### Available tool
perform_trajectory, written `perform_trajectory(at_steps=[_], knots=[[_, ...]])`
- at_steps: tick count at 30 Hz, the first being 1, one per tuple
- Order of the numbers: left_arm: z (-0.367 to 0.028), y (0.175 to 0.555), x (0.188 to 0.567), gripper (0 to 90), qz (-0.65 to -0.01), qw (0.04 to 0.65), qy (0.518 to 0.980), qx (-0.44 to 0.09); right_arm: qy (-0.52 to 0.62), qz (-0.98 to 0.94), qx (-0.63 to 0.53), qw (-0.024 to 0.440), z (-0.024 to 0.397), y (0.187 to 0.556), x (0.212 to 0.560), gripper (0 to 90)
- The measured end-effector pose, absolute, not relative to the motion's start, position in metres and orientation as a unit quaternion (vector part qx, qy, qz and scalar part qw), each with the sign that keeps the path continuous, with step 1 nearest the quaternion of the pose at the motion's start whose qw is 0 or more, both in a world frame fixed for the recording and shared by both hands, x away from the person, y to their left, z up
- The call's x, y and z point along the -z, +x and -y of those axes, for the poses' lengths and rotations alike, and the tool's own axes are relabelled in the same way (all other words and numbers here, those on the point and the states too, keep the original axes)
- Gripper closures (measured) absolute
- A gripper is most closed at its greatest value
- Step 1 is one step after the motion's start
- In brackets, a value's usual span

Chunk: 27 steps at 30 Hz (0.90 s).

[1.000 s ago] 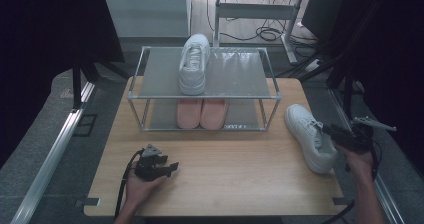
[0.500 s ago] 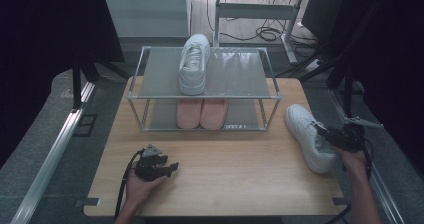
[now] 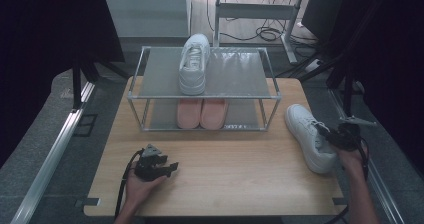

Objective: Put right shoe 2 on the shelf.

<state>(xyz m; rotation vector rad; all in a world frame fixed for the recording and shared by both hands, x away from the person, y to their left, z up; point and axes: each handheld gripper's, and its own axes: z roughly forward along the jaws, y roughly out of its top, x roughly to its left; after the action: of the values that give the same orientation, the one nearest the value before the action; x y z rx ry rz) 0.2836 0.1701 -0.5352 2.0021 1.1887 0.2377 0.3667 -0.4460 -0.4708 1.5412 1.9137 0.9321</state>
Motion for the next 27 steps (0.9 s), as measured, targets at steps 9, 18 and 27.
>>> perform_trajectory(at_steps=[9, 18, 27], knots=[[-0.170, 0.284, 0.536, 43.8, -0.470, 0.389, 0.787, -0.093, 0.575, -0.689, -0.364, 0.250, 0.447, 0.366, 0.471, 80.8], [-0.170, 0.284, 0.536, 43.8, -0.471, 0.388, 0.787, -0.092, 0.593, -0.640, -0.434, 0.223, 0.455, 0.357, 0.471, 81.2], [-0.169, 0.284, 0.536, 43.8, -0.471, 0.388, 0.787, -0.091, 0.605, -0.591, -0.498, 0.191, 0.455, 0.344, 0.465, 80.9]])
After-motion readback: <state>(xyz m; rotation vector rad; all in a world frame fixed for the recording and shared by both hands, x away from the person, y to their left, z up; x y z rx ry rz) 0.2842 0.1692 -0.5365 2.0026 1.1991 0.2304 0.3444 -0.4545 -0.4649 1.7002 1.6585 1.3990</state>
